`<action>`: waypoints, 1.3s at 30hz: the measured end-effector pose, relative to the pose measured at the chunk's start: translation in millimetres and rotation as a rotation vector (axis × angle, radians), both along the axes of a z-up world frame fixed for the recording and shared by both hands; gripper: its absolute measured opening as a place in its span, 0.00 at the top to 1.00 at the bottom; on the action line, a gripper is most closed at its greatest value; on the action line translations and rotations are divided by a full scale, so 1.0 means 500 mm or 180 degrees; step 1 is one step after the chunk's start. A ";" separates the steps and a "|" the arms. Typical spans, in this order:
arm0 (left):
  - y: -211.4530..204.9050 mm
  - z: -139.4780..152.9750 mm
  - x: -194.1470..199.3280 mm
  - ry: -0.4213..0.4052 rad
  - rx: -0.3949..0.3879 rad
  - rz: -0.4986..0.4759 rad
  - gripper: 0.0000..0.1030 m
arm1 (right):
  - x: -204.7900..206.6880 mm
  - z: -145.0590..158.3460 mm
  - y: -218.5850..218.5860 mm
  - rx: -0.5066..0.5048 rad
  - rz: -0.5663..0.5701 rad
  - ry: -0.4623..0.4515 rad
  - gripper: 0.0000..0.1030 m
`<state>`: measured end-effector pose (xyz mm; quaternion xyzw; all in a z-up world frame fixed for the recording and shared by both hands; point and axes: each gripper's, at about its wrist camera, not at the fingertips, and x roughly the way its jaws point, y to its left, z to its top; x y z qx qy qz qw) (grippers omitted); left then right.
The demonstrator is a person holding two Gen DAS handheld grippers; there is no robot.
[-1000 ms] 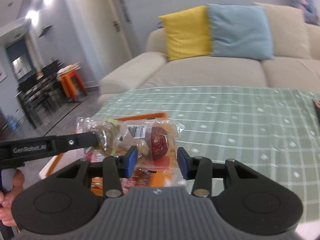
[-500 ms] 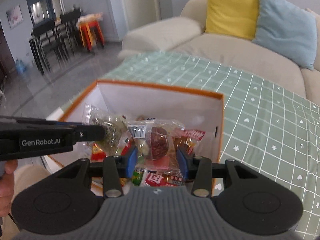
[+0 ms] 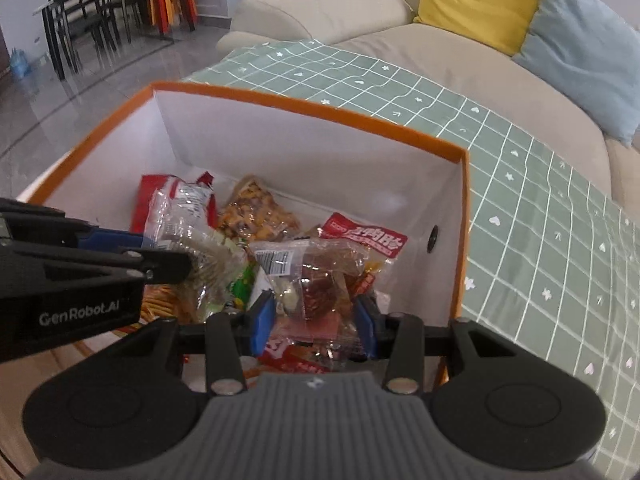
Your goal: Organize snacks
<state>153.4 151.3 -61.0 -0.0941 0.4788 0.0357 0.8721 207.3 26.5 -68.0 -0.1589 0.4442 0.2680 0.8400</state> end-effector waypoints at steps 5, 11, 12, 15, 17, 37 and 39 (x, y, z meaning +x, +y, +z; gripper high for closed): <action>-0.001 -0.008 0.005 0.0054 0.0034 0.0000 0.75 | 0.007 -0.011 0.013 -0.0173 0.0063 -0.0098 0.60; -0.009 -0.019 0.013 0.0165 0.0206 0.0009 0.71 | 0.004 -0.018 0.026 -0.0357 0.0103 -0.0181 0.59; -0.007 -0.023 0.013 0.0180 0.0195 0.0040 0.71 | 0.005 -0.017 0.025 -0.0345 0.0095 -0.0172 0.58; 0.003 -0.022 0.006 0.0157 0.0105 0.0097 0.68 | 0.008 -0.010 0.016 -0.0213 0.0074 -0.0107 0.50; 0.008 -0.015 0.002 0.0120 0.0109 0.0131 0.63 | 0.008 -0.004 0.007 -0.0118 0.0055 -0.0071 0.41; -0.127 0.208 -0.146 -0.1485 0.1116 -0.0069 0.16 | -0.134 0.209 -0.177 0.0643 -0.0648 -0.0808 0.05; -0.143 0.223 -0.166 -0.1618 0.1156 -0.0065 0.16 | -0.164 0.231 -0.206 0.0684 -0.0752 -0.0937 0.04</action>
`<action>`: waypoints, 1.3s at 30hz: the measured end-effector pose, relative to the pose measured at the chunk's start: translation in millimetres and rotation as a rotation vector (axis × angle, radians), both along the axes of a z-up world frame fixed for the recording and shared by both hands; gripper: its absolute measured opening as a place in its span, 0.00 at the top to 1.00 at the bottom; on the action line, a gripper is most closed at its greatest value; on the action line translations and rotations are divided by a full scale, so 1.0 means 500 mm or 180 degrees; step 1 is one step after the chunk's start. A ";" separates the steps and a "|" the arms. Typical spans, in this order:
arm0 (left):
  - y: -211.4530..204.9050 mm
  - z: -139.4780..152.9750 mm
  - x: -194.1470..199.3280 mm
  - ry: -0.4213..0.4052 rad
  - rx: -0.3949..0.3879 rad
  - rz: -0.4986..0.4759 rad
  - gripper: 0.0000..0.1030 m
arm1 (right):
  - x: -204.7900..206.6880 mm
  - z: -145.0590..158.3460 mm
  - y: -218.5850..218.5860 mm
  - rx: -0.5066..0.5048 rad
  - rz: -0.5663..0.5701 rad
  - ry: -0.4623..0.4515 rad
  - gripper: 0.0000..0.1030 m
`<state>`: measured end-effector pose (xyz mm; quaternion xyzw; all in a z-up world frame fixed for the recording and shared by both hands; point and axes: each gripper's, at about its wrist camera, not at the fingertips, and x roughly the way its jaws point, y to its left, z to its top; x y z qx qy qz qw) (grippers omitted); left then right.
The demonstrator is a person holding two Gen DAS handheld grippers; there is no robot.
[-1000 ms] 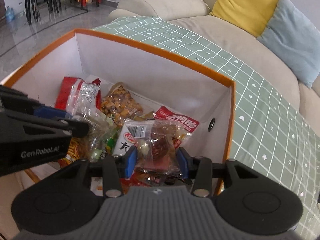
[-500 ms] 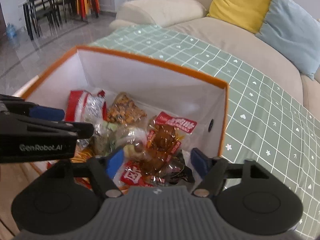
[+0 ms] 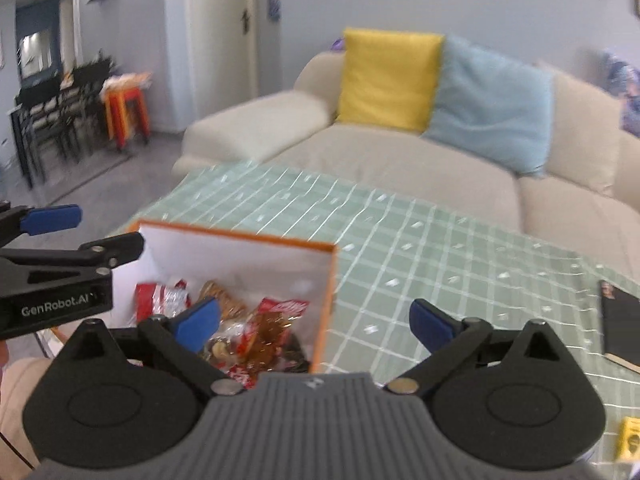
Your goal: Organize snacks
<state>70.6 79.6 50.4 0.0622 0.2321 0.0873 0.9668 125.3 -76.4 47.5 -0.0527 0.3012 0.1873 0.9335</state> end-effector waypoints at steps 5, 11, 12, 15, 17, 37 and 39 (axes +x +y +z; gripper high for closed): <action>-0.017 0.025 -0.039 -0.0236 -0.0101 -0.0033 0.10 | -0.073 0.046 -0.061 0.0078 -0.0184 -0.0311 0.04; -0.034 0.016 -0.059 -0.0126 -0.0360 -0.0044 0.06 | -0.146 0.062 -0.100 0.0107 -0.0380 -0.0548 0.04; -0.040 0.008 -0.055 -0.0050 -0.0343 -0.0042 0.06 | -0.154 0.056 -0.104 0.0089 -0.0410 -0.0544 0.04; -0.053 -0.015 -0.059 0.0149 -0.0274 -0.0009 0.06 | -0.175 0.033 -0.117 0.0050 -0.0498 -0.0462 0.04; -0.062 -0.031 -0.053 0.0323 -0.0287 0.0005 0.06 | -0.181 0.011 -0.127 0.0045 -0.0559 -0.0360 0.04; -0.106 -0.096 -0.069 0.0802 -0.0301 -0.0113 0.06 | -0.192 -0.081 -0.149 0.0072 -0.0809 0.0092 0.04; -0.105 -0.097 -0.068 0.0810 -0.0300 -0.0119 0.06 | -0.191 -0.079 -0.149 0.0072 -0.0807 0.0091 0.04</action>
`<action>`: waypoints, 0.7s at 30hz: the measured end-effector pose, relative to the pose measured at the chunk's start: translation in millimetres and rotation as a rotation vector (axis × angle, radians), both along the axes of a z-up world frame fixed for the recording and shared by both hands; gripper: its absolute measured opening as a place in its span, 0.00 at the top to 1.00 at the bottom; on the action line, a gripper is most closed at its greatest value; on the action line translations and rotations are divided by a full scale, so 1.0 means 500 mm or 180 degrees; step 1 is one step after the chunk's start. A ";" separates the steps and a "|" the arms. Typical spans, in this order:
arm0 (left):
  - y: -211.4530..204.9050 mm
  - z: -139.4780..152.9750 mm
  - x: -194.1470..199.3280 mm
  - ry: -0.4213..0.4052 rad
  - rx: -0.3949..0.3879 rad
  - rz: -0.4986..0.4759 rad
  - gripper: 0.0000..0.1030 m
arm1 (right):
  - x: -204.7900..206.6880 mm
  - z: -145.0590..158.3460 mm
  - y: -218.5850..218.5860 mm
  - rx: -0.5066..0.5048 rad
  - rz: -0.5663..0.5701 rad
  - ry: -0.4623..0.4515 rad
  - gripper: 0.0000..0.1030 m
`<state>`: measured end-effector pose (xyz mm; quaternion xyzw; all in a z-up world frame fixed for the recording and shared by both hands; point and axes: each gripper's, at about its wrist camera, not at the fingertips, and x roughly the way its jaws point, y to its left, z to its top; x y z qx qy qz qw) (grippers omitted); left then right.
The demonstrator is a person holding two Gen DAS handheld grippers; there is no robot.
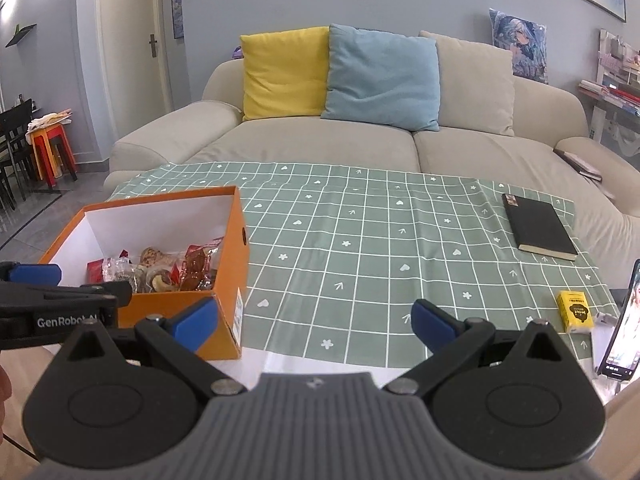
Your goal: Organize snacks
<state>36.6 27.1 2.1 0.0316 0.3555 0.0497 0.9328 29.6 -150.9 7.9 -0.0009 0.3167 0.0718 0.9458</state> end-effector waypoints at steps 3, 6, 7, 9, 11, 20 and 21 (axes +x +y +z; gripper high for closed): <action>-0.001 0.000 -0.001 0.0004 0.0008 -0.0005 0.06 | 0.000 -0.001 -0.001 0.0001 0.0001 0.0009 0.04; -0.001 0.001 -0.001 0.0001 0.0004 -0.0003 0.06 | 0.003 -0.001 0.000 0.0000 0.0000 0.0009 0.04; -0.001 0.001 -0.001 0.0000 0.0003 0.0000 0.06 | 0.003 -0.002 0.000 0.0000 -0.0001 0.0009 0.04; -0.001 0.001 -0.001 0.0003 0.0007 -0.0001 0.06 | 0.003 -0.002 0.000 -0.0002 -0.0002 0.0014 0.04; 0.000 0.001 0.000 0.0008 0.0013 0.0002 0.06 | 0.002 -0.003 -0.001 -0.0004 -0.0007 0.0017 0.04; 0.000 0.001 0.000 0.0011 0.0014 0.0003 0.06 | 0.001 -0.005 -0.001 -0.0005 -0.0012 0.0020 0.04; 0.000 0.002 -0.001 0.0010 0.0012 0.0003 0.06 | 0.001 -0.005 -0.002 -0.0006 -0.0013 0.0023 0.04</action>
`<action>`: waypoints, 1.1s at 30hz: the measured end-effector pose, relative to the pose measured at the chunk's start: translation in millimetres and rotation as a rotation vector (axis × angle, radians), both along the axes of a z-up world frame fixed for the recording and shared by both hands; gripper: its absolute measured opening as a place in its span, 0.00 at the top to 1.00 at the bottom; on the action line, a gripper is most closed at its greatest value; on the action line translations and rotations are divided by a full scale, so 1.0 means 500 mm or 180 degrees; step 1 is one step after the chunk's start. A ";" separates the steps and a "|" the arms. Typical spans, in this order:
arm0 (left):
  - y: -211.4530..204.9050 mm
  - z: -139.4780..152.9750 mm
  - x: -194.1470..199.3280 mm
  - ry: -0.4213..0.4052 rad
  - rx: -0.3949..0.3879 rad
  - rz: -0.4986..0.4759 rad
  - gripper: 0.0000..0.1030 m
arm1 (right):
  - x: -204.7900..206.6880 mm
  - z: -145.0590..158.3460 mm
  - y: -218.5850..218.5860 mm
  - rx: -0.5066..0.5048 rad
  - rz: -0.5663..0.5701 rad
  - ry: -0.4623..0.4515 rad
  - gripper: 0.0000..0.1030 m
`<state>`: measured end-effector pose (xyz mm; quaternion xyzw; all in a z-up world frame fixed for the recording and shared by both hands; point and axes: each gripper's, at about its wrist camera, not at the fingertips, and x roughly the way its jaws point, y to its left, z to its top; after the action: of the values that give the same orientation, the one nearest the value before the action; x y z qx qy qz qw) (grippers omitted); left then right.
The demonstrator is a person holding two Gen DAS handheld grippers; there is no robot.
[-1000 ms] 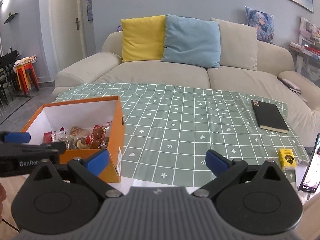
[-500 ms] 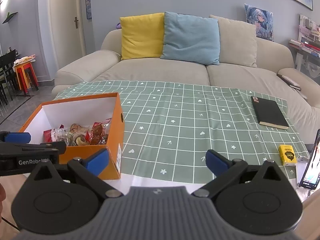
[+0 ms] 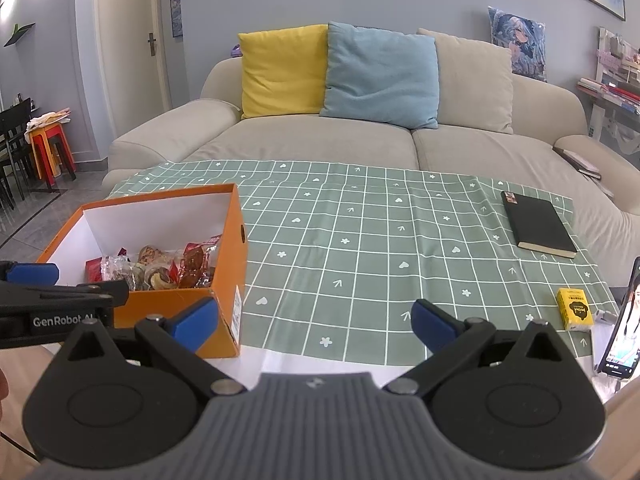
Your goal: Organize snacks
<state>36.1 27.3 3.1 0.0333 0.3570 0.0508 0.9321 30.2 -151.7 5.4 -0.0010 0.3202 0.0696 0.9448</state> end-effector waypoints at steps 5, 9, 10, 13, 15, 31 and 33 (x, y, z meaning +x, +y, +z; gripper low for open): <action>0.000 0.000 -0.001 -0.0003 0.0000 0.0010 0.06 | 0.000 -0.001 0.000 0.0005 -0.0003 0.0008 0.04; 0.000 0.000 -0.001 -0.0001 -0.0003 0.0011 0.06 | 0.000 -0.001 -0.001 0.0005 0.0000 0.0008 0.04; 0.000 0.000 -0.001 -0.0001 -0.0005 0.0008 0.06 | 0.000 -0.001 0.000 0.0004 0.0000 0.0009 0.04; 0.000 0.000 -0.001 0.0000 -0.0018 -0.0002 0.08 | 0.000 -0.002 -0.001 0.0003 0.0001 0.0012 0.04; -0.002 0.000 -0.002 0.0007 -0.0016 0.0002 0.08 | 0.000 -0.001 0.000 0.0004 -0.0001 0.0011 0.04; 0.001 0.002 -0.004 -0.0034 -0.0014 0.0059 0.08 | 0.003 -0.009 0.007 0.0004 0.0013 0.0035 0.04; 0.002 0.002 -0.004 -0.0035 -0.0014 0.0056 0.08 | 0.003 -0.008 0.006 0.0003 0.0011 0.0035 0.04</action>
<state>34.2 28.1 4.3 0.0279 0.3522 0.0583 0.9337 31.6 -148.5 1.3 -0.0007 0.3253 0.0715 0.9429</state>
